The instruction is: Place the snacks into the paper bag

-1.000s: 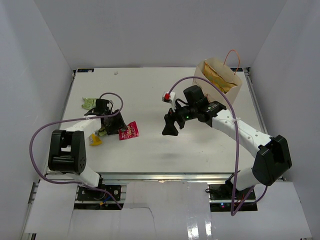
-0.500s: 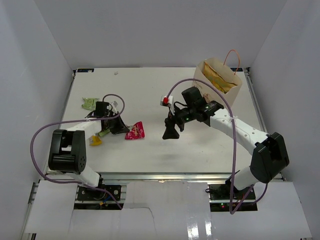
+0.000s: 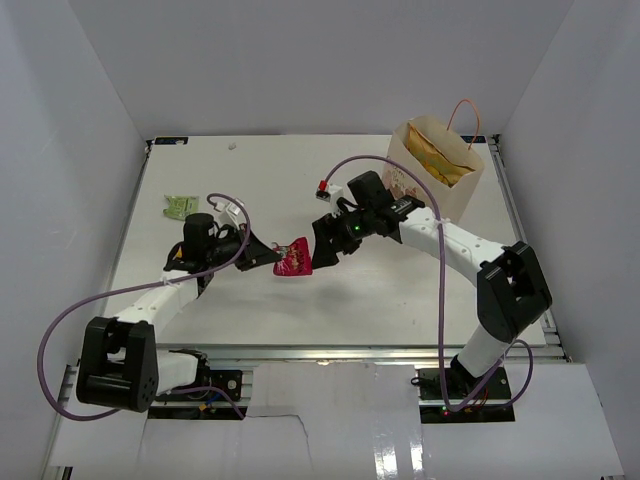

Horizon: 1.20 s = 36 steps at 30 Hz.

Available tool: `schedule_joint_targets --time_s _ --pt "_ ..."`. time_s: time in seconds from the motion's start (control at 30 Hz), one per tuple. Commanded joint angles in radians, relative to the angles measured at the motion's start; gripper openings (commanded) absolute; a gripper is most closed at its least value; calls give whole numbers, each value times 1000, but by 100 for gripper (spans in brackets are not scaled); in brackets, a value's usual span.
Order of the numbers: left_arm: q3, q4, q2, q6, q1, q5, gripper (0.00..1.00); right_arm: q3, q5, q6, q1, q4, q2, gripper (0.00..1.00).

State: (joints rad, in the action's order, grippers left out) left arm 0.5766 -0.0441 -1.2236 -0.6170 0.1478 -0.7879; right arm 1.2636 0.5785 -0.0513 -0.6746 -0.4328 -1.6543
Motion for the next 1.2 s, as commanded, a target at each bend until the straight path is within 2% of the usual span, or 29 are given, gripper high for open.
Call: schedule_joint_targets --time_s 0.0,0.1,0.2,0.23,0.3,0.33,0.4,0.5,0.57,0.6,0.67,0.7,0.73,0.83,0.9,0.93,0.97,1.0,1.07,1.1,1.17 --pt "-26 -80 29 -53 35 -42 0 72 36 -145 -11 80 -5 94" --pt "-18 -86 38 -72 64 -31 0 77 52 -163 -23 83 -25 92" --pt "-6 -88 44 -92 96 -19 1 72 86 -177 -28 103 -42 79" --pt "5 -89 47 -96 105 -19 1 71 90 -180 -28 104 -51 67" --pt "19 -89 49 -110 124 -10 1 68 110 -186 -31 115 -62 51" --pt "29 -91 55 -115 127 -8 1 68 113 -188 -29 115 -68 31" --pt "38 -91 64 -125 130 2 6 65 132 -173 -28 109 -65 10" --pt "54 -68 98 -132 130 68 26 74 178 -81 -17 71 -30 8" --pt "75 -13 157 -132 128 152 44 95 202 14 -3 27 -7 8" --pt "83 -1 183 -116 130 226 60 102 208 131 10 -1 23 8" --pt "107 38 264 -96 128 307 75 111 216 236 38 -64 63 8" --pt "114 70 289 -86 128 344 87 115 236 342 70 -84 111 8" --pt "120 107 312 -64 128 421 93 121 256 390 92 -118 138 8" --pt "131 194 366 -21 125 536 98 204 336 534 185 -173 237 8" --pt "129 248 369 -13 124 587 98 300 378 554 275 -179 307 8" --pt "128 304 363 -20 124 610 98 341 350 548 297 -169 329 8" --pt "126 325 358 -26 122 653 98 379 306 541 311 -158 344 8" --pt "117 355 352 -32 122 667 98 442 187 533 335 -130 370 8" --pt "98 368 354 -62 122 697 97 482 31 489 357 -91 386 8" --pt "82 371 357 -75 122 707 97 499 -115 476 386 -58 383 8" --pt "69 374 369 -99 122 728 97 520 -249 453 461 -23 370 8"
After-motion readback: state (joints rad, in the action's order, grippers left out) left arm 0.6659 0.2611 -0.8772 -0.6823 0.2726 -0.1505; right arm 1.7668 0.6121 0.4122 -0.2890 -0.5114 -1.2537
